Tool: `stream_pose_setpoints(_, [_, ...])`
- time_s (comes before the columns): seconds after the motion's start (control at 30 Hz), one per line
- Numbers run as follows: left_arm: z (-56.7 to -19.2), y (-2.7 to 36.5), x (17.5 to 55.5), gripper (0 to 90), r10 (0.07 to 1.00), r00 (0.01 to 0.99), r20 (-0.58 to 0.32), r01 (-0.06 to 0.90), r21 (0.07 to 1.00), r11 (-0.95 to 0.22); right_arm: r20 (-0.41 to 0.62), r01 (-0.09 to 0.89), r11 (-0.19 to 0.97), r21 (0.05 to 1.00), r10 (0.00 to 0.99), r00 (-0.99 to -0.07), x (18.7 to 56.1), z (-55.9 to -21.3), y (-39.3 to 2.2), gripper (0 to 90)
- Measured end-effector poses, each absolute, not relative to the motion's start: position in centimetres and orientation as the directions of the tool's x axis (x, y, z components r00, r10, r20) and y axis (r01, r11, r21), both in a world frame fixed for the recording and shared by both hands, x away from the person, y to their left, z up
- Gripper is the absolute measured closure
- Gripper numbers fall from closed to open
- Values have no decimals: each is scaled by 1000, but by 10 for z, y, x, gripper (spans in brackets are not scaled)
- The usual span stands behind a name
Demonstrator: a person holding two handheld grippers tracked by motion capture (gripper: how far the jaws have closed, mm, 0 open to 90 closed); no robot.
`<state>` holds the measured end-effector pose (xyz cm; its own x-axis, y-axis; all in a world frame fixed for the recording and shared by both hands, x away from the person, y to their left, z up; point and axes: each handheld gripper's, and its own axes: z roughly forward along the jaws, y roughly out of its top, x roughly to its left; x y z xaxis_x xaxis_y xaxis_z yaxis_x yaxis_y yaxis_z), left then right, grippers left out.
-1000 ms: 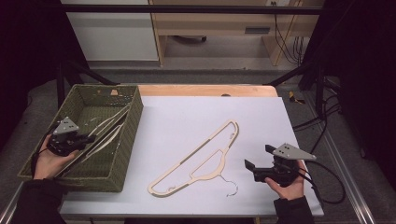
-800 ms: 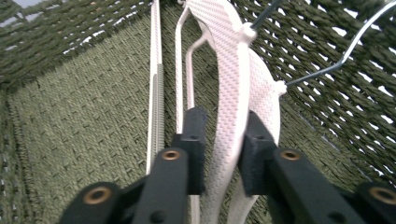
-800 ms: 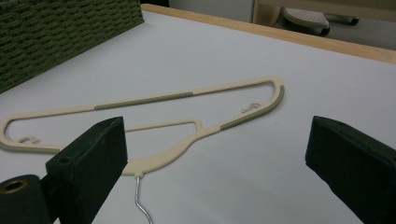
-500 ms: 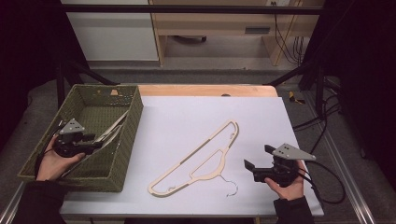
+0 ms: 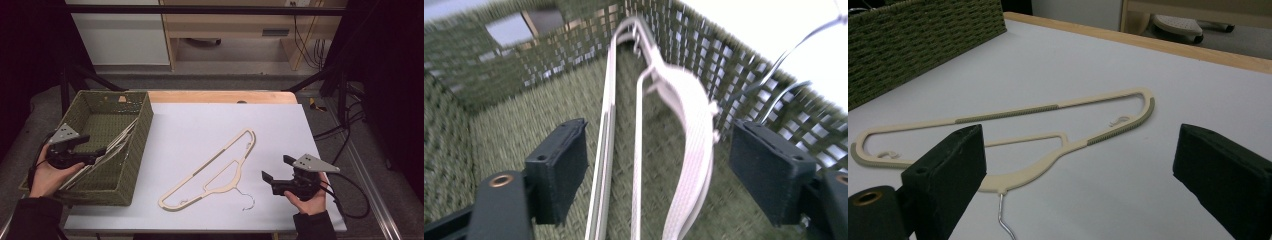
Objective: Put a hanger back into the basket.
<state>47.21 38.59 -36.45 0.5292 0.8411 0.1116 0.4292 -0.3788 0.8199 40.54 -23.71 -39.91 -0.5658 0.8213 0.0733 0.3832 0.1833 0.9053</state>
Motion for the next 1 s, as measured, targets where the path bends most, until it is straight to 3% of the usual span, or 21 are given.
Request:
stream_pose_setpoints(0.47, [-325, 337, 444, 83, 821, 564, 86, 277, 917, -286, 89, 384, 174, 907, 812, -577, 406, -400, -235, 94])
stream_pose_setpoints(0.7, [-326, 301, 431, 67, 786, 615, 58, 210, 949, -234, 79, 410, 222, 885, 796, -601, 406, -402, -227, 101])
stream_pose_setpoints(1.0, [-343, 252, 422, 62, 736, 676, 37, 202, 951, -234, 81, 413, 226, 882, 791, -606, 407, -404, -224, 97])
